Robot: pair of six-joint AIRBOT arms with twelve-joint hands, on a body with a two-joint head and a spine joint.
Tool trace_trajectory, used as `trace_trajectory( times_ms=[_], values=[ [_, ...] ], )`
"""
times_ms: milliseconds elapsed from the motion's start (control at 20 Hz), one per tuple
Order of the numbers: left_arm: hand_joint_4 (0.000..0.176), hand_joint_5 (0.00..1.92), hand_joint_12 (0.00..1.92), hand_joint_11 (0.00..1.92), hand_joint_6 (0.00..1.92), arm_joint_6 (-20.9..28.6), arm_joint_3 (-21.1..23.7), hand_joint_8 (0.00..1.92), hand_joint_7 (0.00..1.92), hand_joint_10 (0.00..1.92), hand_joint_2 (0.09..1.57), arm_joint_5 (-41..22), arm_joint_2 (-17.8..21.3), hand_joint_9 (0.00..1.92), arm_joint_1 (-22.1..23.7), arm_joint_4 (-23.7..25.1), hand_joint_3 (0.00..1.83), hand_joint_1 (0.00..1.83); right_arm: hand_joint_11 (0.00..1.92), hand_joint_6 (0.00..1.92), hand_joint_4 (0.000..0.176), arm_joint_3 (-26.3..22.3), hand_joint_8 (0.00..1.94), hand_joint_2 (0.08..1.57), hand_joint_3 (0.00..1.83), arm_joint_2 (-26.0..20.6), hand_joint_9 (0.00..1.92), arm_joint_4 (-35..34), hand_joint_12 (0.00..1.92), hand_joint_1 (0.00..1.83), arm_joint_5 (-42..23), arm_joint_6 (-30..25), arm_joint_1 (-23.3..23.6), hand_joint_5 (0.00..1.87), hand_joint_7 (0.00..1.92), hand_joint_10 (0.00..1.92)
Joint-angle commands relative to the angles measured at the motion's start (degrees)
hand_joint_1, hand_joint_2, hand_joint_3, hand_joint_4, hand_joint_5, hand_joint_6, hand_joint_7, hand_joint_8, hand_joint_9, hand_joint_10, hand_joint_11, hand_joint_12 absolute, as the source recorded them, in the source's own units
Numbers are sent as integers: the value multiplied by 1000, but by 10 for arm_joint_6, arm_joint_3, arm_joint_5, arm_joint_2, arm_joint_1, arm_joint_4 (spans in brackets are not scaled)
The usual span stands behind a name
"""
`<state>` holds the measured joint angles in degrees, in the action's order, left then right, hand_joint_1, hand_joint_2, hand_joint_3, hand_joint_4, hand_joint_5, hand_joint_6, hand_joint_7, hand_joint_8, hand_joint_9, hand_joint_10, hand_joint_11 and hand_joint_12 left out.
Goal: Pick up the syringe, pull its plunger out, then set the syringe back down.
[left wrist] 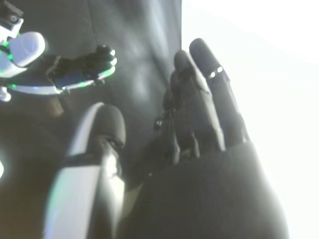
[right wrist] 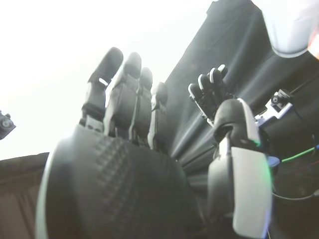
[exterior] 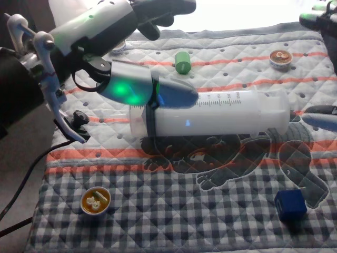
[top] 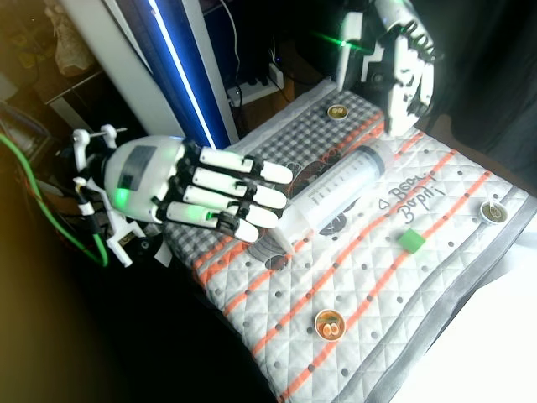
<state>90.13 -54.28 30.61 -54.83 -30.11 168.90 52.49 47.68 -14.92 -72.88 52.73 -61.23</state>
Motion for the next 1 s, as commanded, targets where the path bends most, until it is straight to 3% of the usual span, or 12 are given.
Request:
trace_trajectory(
  times_ms=[0, 150, 250, 350, 600, 700, 750, 850, 950],
  values=[
    [0, 317, 1130, 0, 114, 4, -1, 28, 74, 268, 830, 62, 0, 0, 8, 12, 20, 905, 0, 7, 0, 1, 2, 839, 12, 0, 244, 4, 819, 948, -67, 0, 9, 389, 317, 28],
    [0, 260, 1148, 0, 19, 4, -2, 38, 227, 233, 821, 53, -3, 168, 6, 14, 1, 940, 0, 6, 0, -1, 3, 847, 5, 2, 228, 7, 779, 914, -68, 0, 10, 395, 301, 12],
    [0, 353, 1297, 0, 38, 4, -12, 29, 272, 229, 807, 35, -13, 198, 12, 17, 0, 970, 0, 5, 0, -2, 5, 852, 7, 2, 229, 7, 848, 937, -70, 0, 10, 396, 309, 11],
    [0, 349, 1109, 0, 15, 4, -36, 6, 261, 178, 812, -4, -36, 164, 27, 22, 0, 992, 0, 4, 0, -4, 10, 853, 4, 3, 257, 8, 893, 981, -77, 0, 9, 396, 329, 19],
    [0, 301, 965, 0, 5, 4, -93, 0, 185, 76, 798, -90, -96, 124, 51, 37, 3, 932, 0, 0, 0, -7, 1, 832, 0, 3, 220, 16, 757, 1002, -86, 0, 9, 382, 303, 1],
    [0, 315, 1009, 0, 7, 4, -108, 2, 188, 73, 796, -110, -114, 131, 52, 37, 1, 942, 0, 0, 0, -7, 0, 828, 0, 3, 212, 18, 750, 1001, -89, 0, 9, 376, 293, 0],
    [0, 349, 1141, 0, 11, 4, -117, 6, 218, 75, 764, -121, -124, 169, 52, 37, 0, 921, 0, 0, 0, -8, 0, 824, 0, 3, 215, 19, 718, 1023, -89, 0, 9, 350, 288, 1],
    [0, 327, 1121, 0, 2, 1, -134, 2, 210, 65, 760, -142, -145, 170, 54, 37, 0, 959, 0, 0, 0, -8, 0, 835, 0, 3, 209, 19, 683, 1013, -89, 0, 9, 344, 281, 0],
    [0, 342, 1229, 0, 4, -3, -157, 9, 254, 62, 735, -167, -171, 212, 55, 37, 0, 1004, 0, 4, 0, -8, 7, 839, 2, 3, 229, 19, 692, 984, -89, 0, 9, 353, 306, 7]
  ],
)
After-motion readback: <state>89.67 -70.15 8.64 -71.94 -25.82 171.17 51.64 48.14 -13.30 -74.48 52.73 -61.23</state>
